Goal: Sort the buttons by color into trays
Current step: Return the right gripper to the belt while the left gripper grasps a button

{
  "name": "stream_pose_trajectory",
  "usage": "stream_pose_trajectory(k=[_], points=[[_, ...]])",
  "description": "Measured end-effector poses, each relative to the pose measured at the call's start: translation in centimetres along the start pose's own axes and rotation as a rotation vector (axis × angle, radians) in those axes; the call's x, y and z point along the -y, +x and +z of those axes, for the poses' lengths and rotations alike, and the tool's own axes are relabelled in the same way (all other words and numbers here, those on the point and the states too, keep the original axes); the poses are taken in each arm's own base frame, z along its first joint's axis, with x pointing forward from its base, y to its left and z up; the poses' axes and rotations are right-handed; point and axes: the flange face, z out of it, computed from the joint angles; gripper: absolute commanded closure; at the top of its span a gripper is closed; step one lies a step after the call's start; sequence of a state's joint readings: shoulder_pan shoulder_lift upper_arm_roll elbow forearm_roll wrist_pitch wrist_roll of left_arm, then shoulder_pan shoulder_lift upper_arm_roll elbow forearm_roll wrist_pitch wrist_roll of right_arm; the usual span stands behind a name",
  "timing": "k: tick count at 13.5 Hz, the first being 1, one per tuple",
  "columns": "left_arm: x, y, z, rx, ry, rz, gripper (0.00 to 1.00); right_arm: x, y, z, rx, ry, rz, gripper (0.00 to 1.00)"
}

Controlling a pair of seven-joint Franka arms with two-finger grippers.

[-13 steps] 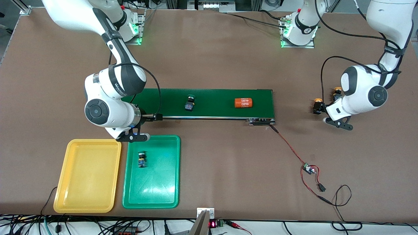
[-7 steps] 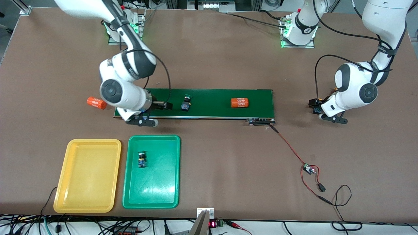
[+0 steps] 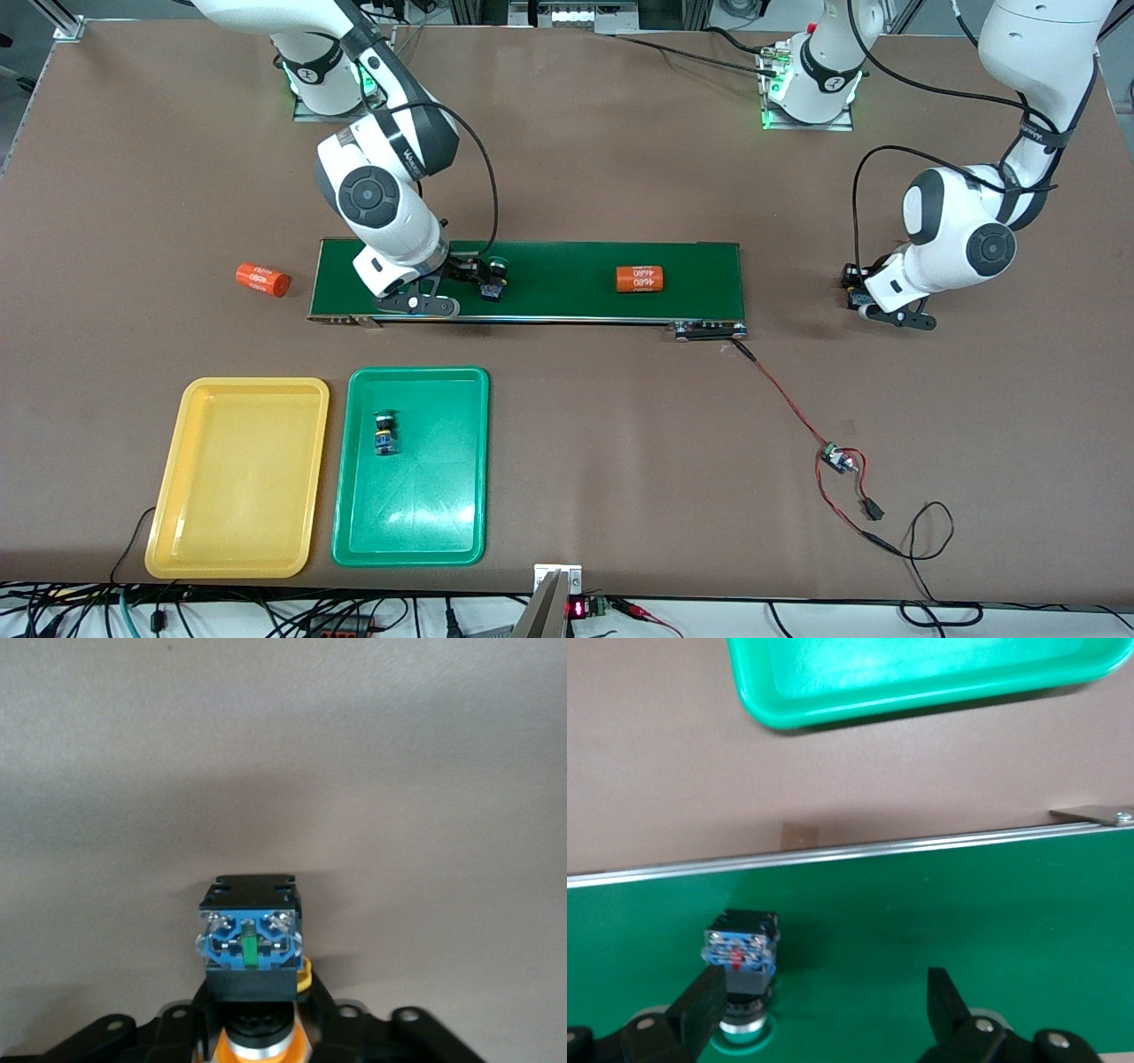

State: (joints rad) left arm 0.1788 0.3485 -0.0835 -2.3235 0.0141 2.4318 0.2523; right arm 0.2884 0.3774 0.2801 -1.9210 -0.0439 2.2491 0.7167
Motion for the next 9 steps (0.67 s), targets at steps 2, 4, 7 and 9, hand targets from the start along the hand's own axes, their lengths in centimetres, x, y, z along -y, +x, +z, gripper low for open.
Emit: stream_pose_trajectory(k=[2, 4, 7, 9], points=[[-1.4, 0.4, -1.4, -0.013, 0.011, 0.028, 1.0, 0.7, -0.2, -0.3, -0.036, 0.005, 0.03, 0.0], [-4.1, 0.9, -3.8, -0.019, 0.028, 0.081, 1.0, 1.2, -0.7, -0.1, -0.063, 0.004, 0.038, 0.0], [-10.4, 2.3, -7.6, -0.057, 0.057, 0.191, 1.0, 1.3, -1.6, 1.2, -0.092, 0.017, 0.039, 0.0], [-14.7, 3.3, -9.4, -0.096, 0.06, 0.222, 1.0, 1.1, -2.1, 2.1, -0.094, 0.02, 0.038, 0.0]])
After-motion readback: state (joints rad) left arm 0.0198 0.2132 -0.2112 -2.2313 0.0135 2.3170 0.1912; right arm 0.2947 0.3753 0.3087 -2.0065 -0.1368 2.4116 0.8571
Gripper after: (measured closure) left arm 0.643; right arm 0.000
